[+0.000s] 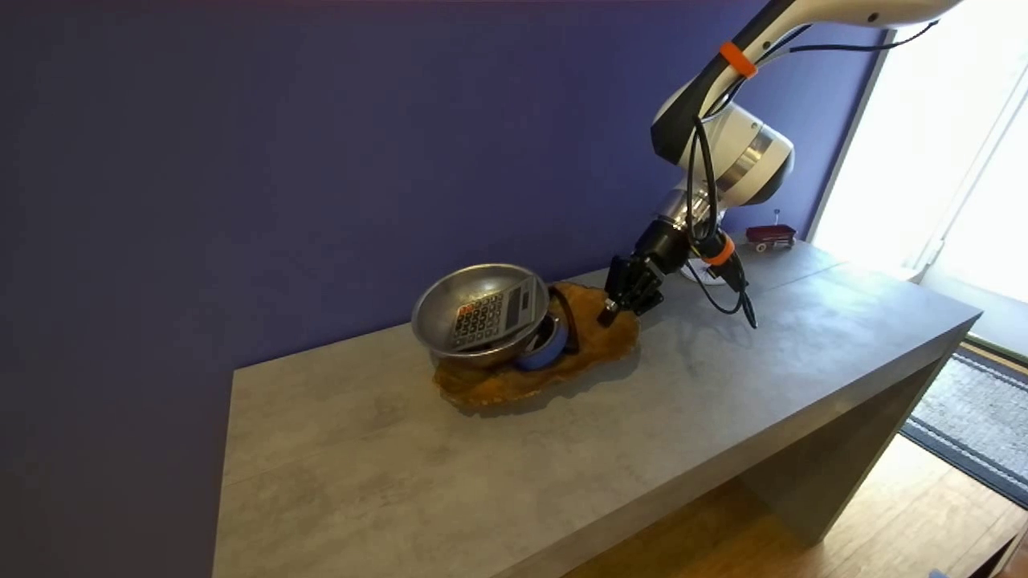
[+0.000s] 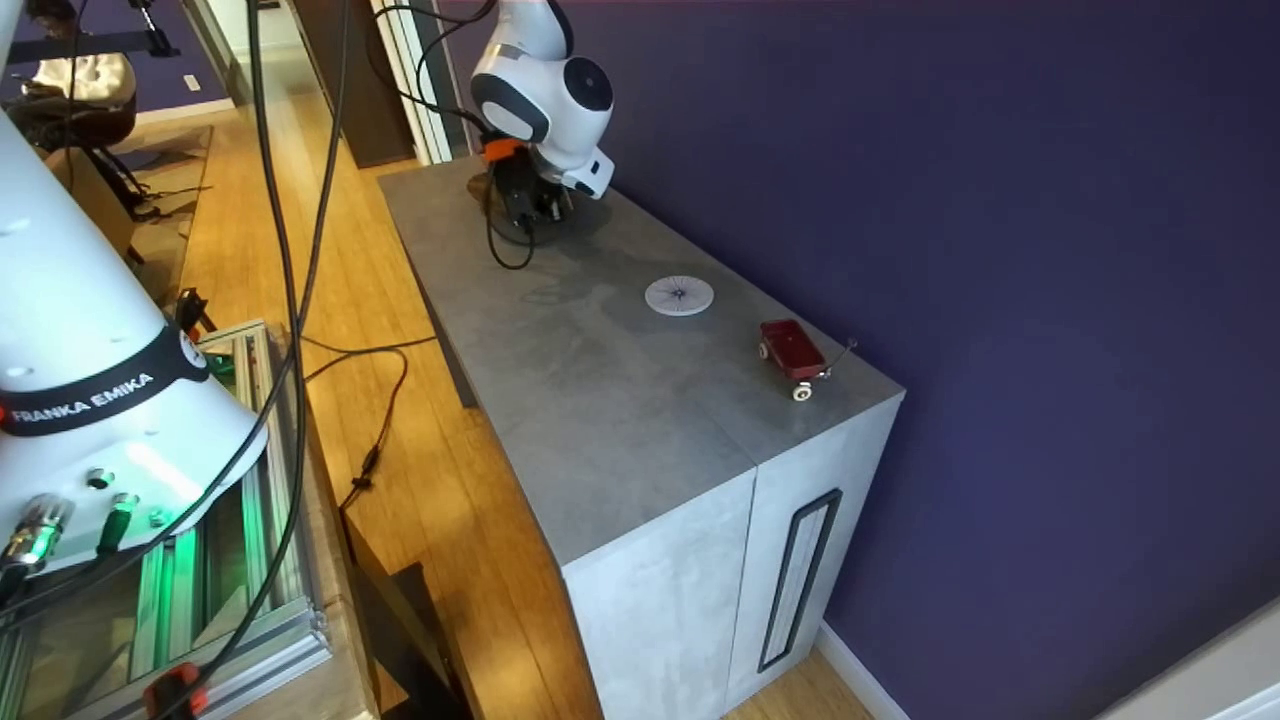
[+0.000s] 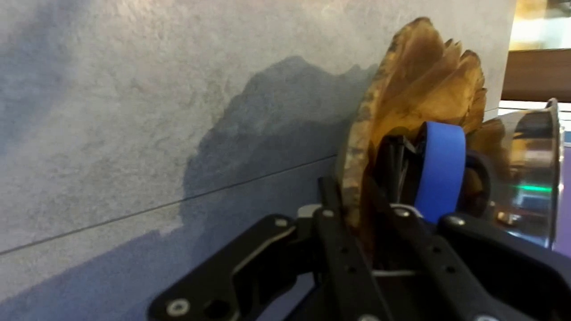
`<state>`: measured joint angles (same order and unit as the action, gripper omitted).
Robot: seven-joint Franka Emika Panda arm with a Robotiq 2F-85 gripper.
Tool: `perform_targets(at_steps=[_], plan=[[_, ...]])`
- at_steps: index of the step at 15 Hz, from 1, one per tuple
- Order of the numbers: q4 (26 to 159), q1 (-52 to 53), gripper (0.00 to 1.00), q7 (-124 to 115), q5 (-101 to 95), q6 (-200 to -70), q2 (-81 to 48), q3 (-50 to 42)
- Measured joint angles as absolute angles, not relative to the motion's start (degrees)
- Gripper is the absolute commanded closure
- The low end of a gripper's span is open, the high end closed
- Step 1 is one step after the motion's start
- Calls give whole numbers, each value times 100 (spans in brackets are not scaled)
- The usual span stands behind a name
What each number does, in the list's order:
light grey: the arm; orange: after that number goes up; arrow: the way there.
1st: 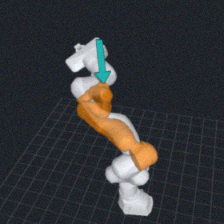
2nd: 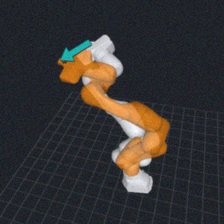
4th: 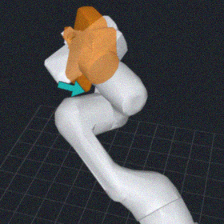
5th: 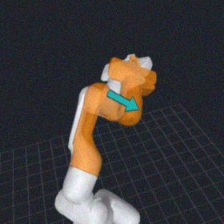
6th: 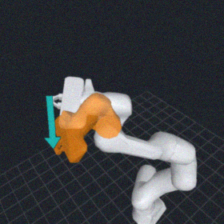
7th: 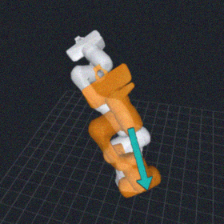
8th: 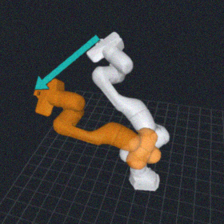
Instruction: Move the wooden tray to the left.
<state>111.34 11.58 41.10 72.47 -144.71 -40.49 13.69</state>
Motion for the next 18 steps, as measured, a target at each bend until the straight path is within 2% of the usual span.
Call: perform_targets(at_steps=[7, 13, 18], plan=[[11332, 1152, 0, 3437, 6744, -15184, -3687, 1060], [12045, 1200, 0, 2463, 6675, -15623, -2582, 1296], [12160, 1644, 0, 1954, 6672, -15799, -2365, 1642]])
